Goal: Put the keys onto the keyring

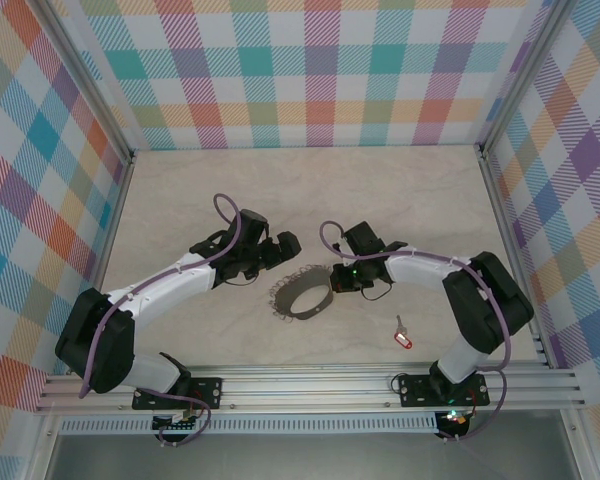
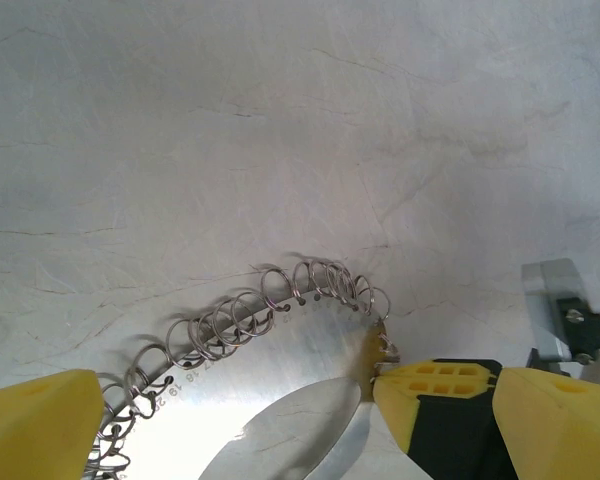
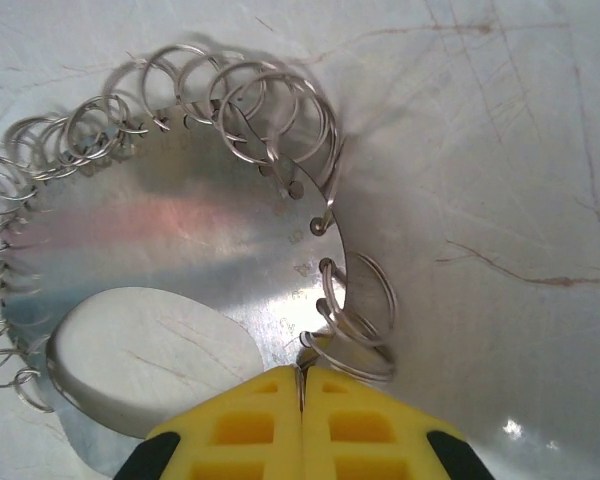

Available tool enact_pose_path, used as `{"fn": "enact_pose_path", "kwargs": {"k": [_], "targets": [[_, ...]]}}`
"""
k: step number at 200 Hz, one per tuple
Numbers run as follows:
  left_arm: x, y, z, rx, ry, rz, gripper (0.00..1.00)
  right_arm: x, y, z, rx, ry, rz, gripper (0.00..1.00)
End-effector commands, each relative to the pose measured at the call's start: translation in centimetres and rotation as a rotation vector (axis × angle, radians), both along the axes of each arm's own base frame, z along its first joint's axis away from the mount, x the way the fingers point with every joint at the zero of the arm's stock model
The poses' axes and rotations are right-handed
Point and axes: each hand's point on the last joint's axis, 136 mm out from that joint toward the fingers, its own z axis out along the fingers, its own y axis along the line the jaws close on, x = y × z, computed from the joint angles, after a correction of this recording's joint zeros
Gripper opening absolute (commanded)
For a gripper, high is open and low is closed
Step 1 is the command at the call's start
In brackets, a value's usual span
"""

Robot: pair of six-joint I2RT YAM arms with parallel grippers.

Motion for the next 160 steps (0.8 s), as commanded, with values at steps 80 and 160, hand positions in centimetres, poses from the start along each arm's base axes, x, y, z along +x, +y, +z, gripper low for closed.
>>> {"fn": "enact_pose_path", "kwargs": {"k": [80,160], "targets": [[0.5,-0.1,0.5,-0.011,-0.01,-0.007,1.0,-1.1,0.0,-1.0,0.016,0.044,-0.007,0.21],[0.4,-0.1,0.4,-0.014,-0.007,-0.006,1.0,-1.3,-0.6,-0.3,0.015,0.027,-0.035,0.28]]}}
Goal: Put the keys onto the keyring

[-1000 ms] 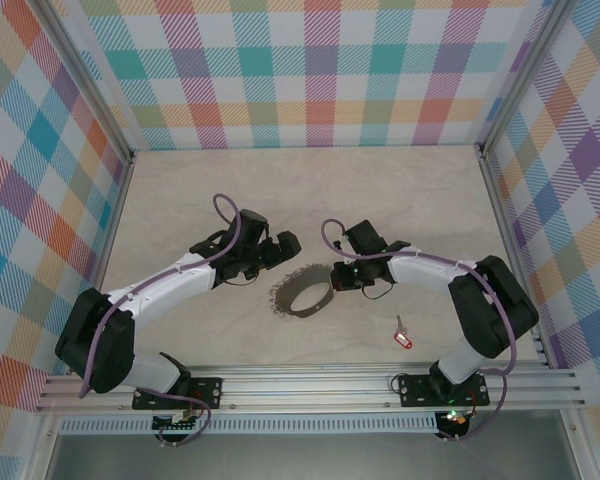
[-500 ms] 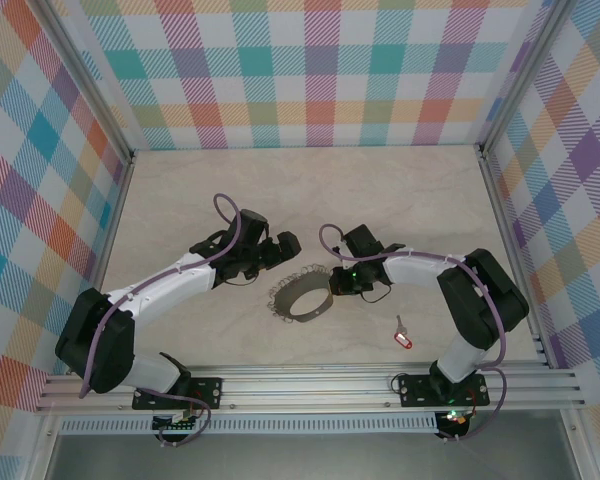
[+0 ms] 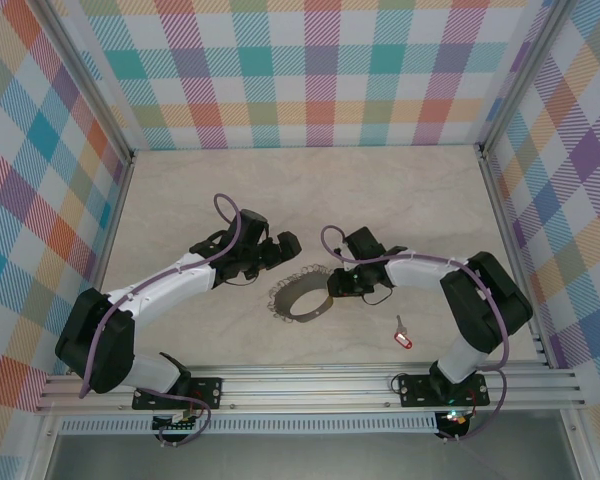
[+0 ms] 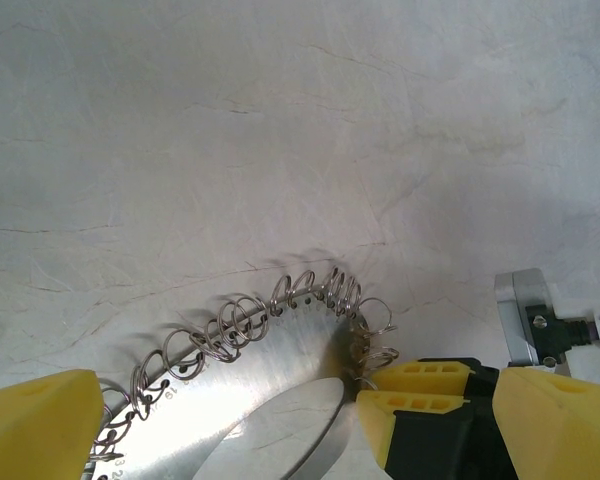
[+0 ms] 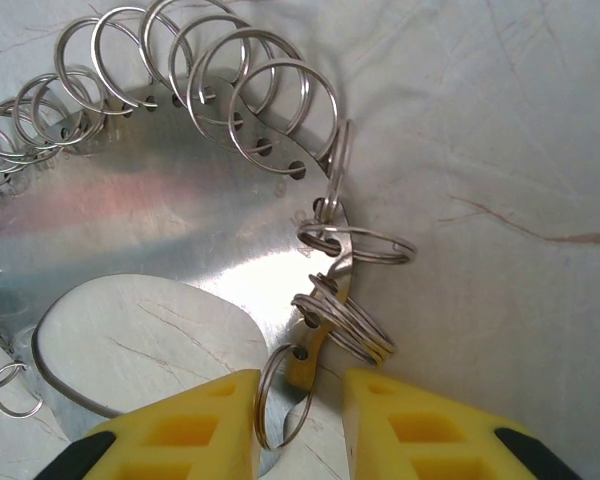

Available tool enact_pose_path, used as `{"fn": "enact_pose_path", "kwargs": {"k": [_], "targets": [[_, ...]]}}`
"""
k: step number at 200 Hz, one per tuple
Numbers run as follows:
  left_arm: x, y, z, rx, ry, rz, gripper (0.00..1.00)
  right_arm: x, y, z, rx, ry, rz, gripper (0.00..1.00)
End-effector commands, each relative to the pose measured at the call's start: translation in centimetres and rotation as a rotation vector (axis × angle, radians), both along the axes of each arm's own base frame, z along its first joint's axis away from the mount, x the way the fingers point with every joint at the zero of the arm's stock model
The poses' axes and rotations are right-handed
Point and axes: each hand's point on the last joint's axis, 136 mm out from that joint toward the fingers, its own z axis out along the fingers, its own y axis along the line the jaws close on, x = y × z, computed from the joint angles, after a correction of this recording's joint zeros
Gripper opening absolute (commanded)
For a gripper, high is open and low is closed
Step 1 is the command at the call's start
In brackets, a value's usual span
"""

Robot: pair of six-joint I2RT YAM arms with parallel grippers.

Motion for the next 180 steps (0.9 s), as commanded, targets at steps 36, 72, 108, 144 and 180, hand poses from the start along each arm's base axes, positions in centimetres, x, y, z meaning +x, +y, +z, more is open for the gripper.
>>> {"fn": "enact_pose_path", "kwargs": {"k": [36,72,108,144,180], "targets": [[0.46,0.04,0.41,-0.01,-0.01,-0.001,1.0,-0.36,-0.22,0.71,0.006,-0.008,-0.01,0.27],[0.45,0.09,0.32,-0.008,-0.008,-0.001,1.0,-0.38,0.09,0.64,0.016,0.001,0.0,0.25],[0.43,0.1,0.24,-0.007,-0.007,0.0,1.0,-0.21,0.28,0.64,0.019,0.001,0.002,0.21],[0.45,0.04,0.27,-0.009,-0.008,-0.001,1.0,-0.17,0.35,0.64,0.019,0.0,0.004,0.13],[0.5,0.02,0.3,-0.01,-0.009,0.0,1.0,-0.18,0.38,0.74,0.02,-0.001,0.007,0.01]]}}
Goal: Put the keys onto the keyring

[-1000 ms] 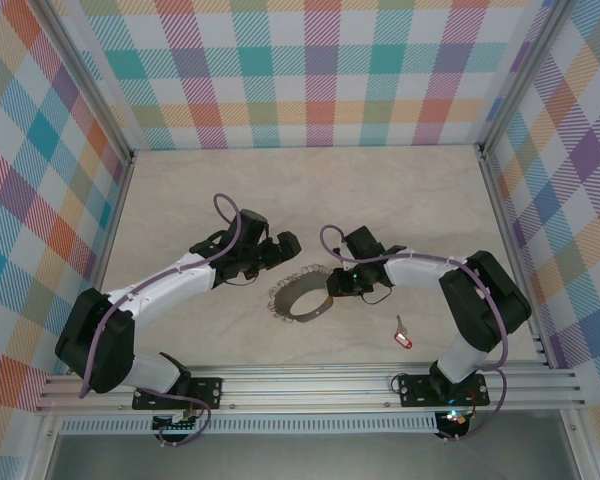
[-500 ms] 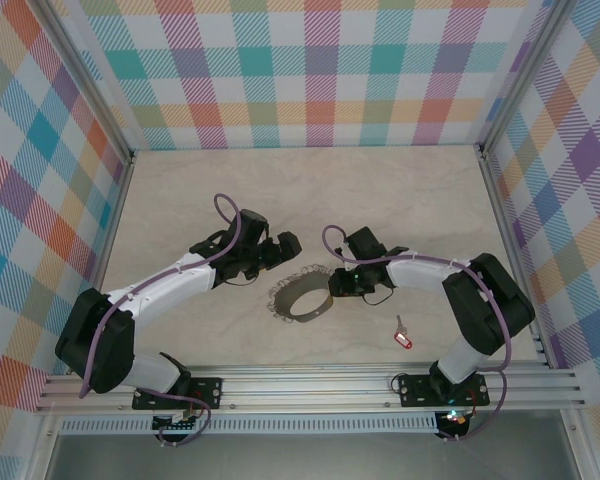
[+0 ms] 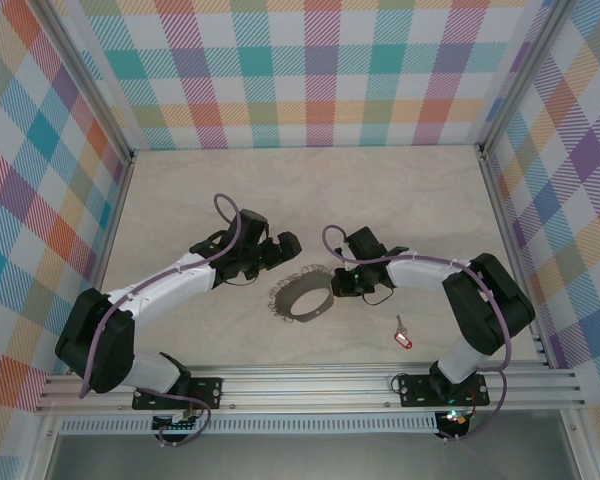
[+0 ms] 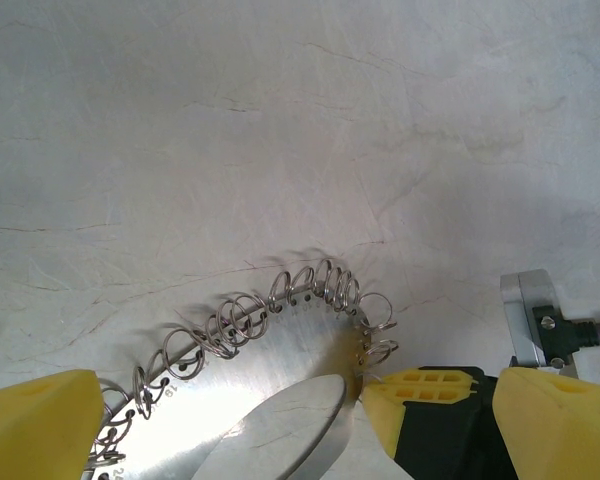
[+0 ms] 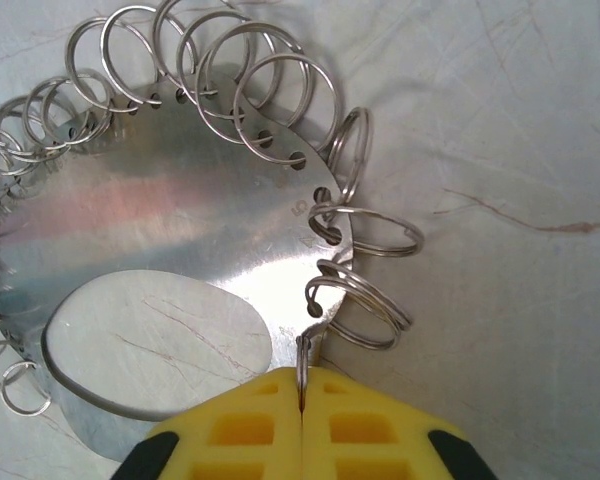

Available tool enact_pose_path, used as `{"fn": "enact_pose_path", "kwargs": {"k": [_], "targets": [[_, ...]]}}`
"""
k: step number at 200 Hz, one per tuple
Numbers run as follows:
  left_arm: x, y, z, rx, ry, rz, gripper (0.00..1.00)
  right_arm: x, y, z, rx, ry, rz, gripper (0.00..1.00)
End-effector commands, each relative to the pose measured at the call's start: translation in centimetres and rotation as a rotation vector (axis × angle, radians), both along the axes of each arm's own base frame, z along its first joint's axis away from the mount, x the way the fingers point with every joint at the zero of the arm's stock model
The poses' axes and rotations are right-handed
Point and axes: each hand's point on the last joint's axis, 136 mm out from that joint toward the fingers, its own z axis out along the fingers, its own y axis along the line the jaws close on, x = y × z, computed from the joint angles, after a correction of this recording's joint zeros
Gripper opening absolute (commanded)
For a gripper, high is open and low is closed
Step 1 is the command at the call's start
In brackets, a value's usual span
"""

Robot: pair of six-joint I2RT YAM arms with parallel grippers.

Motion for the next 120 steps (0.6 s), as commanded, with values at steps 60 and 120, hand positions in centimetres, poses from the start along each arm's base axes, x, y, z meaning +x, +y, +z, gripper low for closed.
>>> {"fn": "enact_pose_path", "kwargs": {"k": [60,120], "targets": [[0.6,0.1,0.7,-0.009,-0.019,0.001,1.0,0.3,0.7,2.6,0.028,-0.072,0.072,0.0],[1.2,-0.1,2.4,-0.009,-0.062,-0.009,1.0,0.6,2.8,8.8,0.198,-0.258,0.245,0.0]]}}
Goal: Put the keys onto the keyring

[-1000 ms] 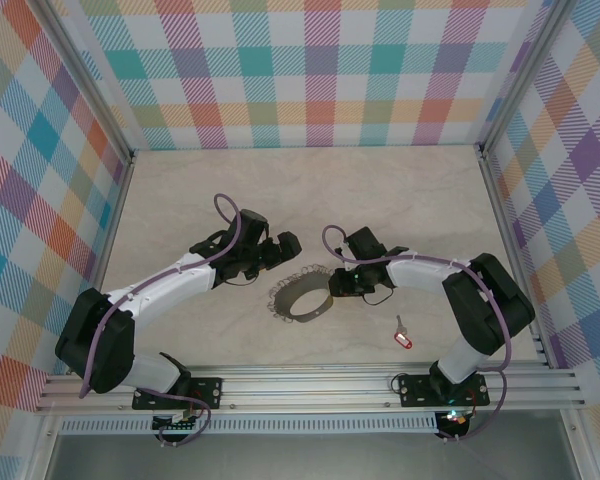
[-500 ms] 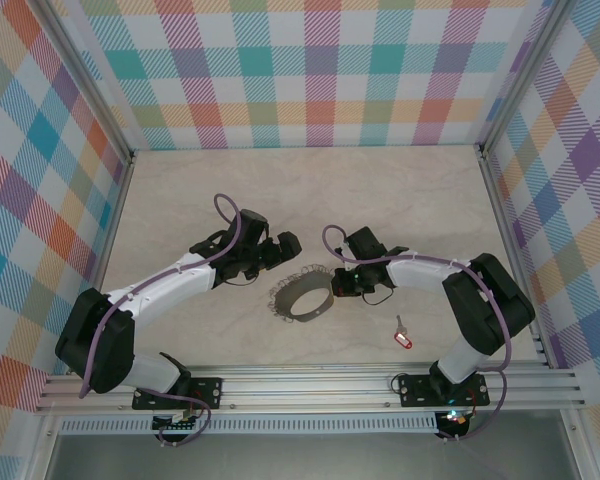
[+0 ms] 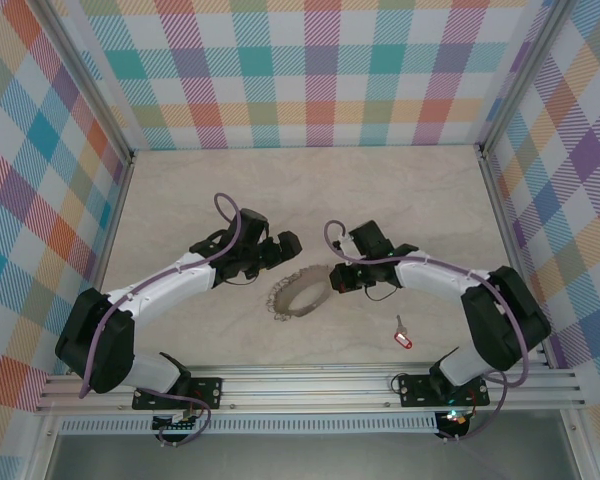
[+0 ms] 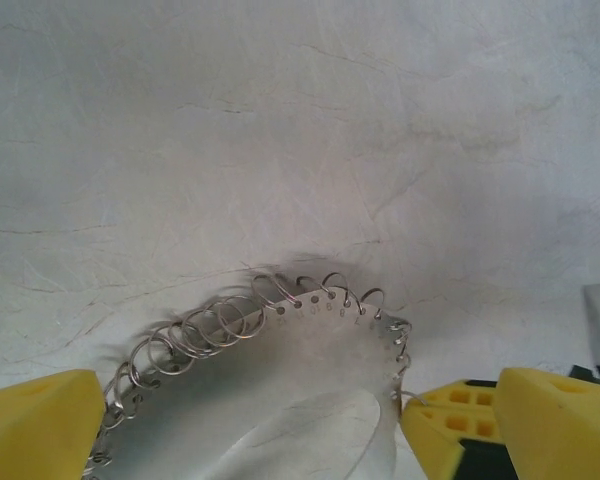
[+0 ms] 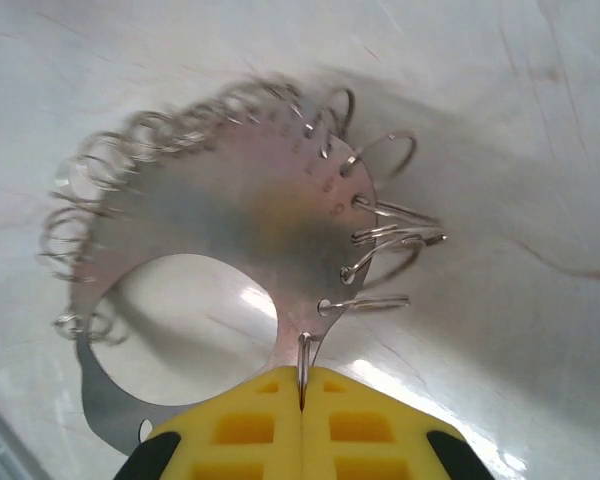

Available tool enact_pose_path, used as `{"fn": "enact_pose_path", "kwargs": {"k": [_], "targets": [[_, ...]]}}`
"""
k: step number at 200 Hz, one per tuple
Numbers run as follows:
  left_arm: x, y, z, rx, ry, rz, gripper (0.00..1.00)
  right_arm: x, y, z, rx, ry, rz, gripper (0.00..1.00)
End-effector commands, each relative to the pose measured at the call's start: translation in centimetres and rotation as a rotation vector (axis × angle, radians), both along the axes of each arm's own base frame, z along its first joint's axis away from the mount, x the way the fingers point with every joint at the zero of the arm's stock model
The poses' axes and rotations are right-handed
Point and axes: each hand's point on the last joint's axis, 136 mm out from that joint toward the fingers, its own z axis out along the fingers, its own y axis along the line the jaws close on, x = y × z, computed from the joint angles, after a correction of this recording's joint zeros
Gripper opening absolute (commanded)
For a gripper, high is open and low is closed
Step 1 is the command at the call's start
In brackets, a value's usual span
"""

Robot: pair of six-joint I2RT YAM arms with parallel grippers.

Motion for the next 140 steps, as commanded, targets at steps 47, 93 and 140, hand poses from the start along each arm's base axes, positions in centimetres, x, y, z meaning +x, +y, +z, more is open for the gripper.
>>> {"fn": "enact_pose_path", "kwargs": {"k": [47,93,140], "targets": [[1.1,0.4,4.4,0.008,-0.123,-0.026,1.0,0.2,2.5,8.1,0.256,-0.206,0.208,0.0],[1.3,-1.1,5.6,-0.051,-0.185,-0.098,1.0,-0.1,2.7,10.2,0.342,-0.236,0.243,0.0],[1.3,-2.1,6.5,-0.094,-0.245,-0.159,0.95,0.3,2.6,11.1,0.363,-0.259,0.237,0.0]]}}
